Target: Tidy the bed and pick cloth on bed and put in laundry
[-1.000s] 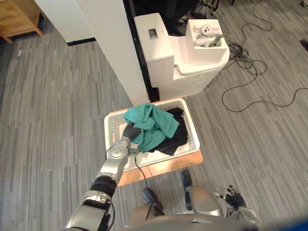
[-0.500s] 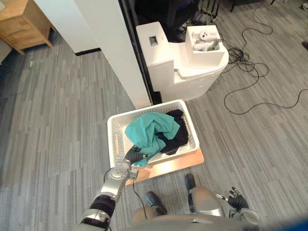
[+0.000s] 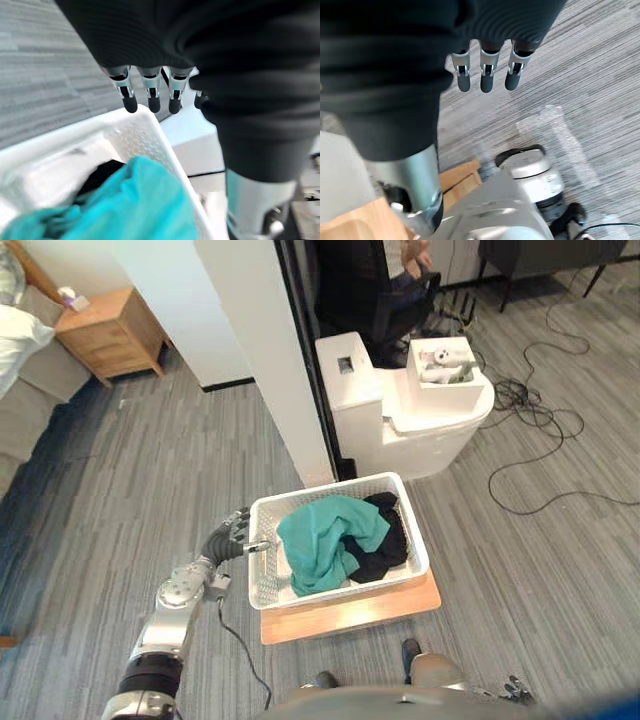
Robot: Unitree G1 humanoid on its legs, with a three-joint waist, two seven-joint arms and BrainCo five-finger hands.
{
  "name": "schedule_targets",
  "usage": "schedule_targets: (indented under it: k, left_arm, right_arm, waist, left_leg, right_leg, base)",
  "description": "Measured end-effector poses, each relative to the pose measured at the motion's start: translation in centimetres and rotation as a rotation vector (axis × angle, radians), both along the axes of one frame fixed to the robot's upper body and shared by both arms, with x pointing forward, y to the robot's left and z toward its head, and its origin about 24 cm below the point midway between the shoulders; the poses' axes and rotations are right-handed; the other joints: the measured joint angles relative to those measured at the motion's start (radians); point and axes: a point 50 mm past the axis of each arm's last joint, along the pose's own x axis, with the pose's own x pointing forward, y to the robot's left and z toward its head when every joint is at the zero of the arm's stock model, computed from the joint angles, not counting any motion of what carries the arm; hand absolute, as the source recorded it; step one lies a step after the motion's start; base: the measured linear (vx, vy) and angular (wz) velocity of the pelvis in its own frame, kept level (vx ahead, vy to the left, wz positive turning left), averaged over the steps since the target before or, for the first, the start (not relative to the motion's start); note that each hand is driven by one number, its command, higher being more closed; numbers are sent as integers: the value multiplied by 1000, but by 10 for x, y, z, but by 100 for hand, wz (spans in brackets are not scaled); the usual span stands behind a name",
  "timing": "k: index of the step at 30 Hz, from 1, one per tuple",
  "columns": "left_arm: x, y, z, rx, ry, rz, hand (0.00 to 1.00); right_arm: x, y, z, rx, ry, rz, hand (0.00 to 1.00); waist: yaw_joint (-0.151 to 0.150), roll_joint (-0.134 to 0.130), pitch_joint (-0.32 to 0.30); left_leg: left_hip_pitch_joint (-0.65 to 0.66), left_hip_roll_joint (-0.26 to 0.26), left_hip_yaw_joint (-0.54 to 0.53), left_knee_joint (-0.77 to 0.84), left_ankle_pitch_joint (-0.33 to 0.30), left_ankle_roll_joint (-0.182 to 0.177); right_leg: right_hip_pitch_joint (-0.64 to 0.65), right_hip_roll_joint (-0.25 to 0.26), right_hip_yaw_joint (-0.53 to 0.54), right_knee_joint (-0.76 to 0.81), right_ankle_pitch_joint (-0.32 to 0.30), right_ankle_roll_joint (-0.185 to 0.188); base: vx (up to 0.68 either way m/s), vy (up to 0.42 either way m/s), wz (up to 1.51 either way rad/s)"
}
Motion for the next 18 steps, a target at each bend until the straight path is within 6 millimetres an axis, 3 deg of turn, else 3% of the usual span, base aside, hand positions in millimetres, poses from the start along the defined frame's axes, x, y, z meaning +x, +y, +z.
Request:
schedule_targets:
  k: [5,9,12,14,18]
  left_arm:
    - [-5,2,10,-144,-78,77,0]
    - [-32,7,-12,-341,-32,308,0]
    - [-71,-9,-55,-469,147,405,0]
    - [-116,-26,-95,-556,339,518,0]
    - [-187,-45,-132,-608,563,700,0]
  right_arm:
    - [-17,-2,1,-7,21,-35,0]
    - [-25,-2,1,-1,35,-47,0]
    - [-25,9,-2,40,36,-50,0]
    - [-23,20,-5,71,23,-51,0]
    - [-20,28,-5,88,5,-41,0]
  waist:
    - [26,-5,-37]
    - [42,-19,-51]
    - [67,-35,-66]
    - [90,-48,-75]
    - [123,-75,-92]
  left_leg:
    - [11,-3,-12,-20,5,3]
    - [26,-6,-36,-31,9,3]
    - [25,-7,-49,-31,8,3]
    - [38,-7,-57,-29,4,0]
    - [54,-7,-62,-31,-5,-3]
  right_leg:
    - [21,0,-13,-12,0,0]
    - [49,-2,-31,-24,-3,2]
    - [60,-5,-51,-32,-5,4]
    - [77,-6,-60,-32,-13,3]
    - [94,-8,-71,-33,-27,5]
  base:
    - [-44,-1,8]
    - [-5,8,14]
    - [34,11,17]
    - [37,6,13]
    - [13,-2,9]
